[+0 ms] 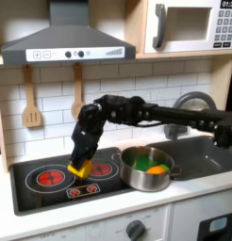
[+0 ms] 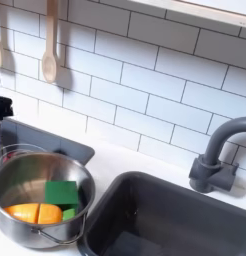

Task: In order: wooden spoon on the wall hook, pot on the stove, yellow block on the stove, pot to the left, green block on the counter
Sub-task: 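Take the yellow block out of the pot and put it on the stove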

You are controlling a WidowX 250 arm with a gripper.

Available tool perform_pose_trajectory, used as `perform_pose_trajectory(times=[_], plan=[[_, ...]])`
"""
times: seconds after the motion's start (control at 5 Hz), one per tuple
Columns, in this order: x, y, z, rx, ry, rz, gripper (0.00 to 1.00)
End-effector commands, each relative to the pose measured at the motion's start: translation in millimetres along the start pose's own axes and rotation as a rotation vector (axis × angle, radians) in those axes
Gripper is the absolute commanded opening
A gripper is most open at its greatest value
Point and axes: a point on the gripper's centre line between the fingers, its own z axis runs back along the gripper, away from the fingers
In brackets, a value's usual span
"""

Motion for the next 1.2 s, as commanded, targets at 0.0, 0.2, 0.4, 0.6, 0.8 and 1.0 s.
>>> perform_pose_trajectory(times=[0.0,0.2,0.4,0.6,0.8,1.0], plan=[[-0.1,-4.1,-13.0,-0.021,0.017,-0.012,0.92],[-5.3,-7.7,-7.8,-0.036,0.050,-0.023,1.00],[-5.6,-16.1,17.9,-0.058,0.043,-0.048,1.00],[0.9,-17.6,46.5,-0.079,-0.001,-0.053,1.00],[-2.0,-20.7,69.2,-0.100,-0.005,-0.078,1.00],[-17.3,-41.6,73.5,-0.137,0.055,-0.144,1.00]])
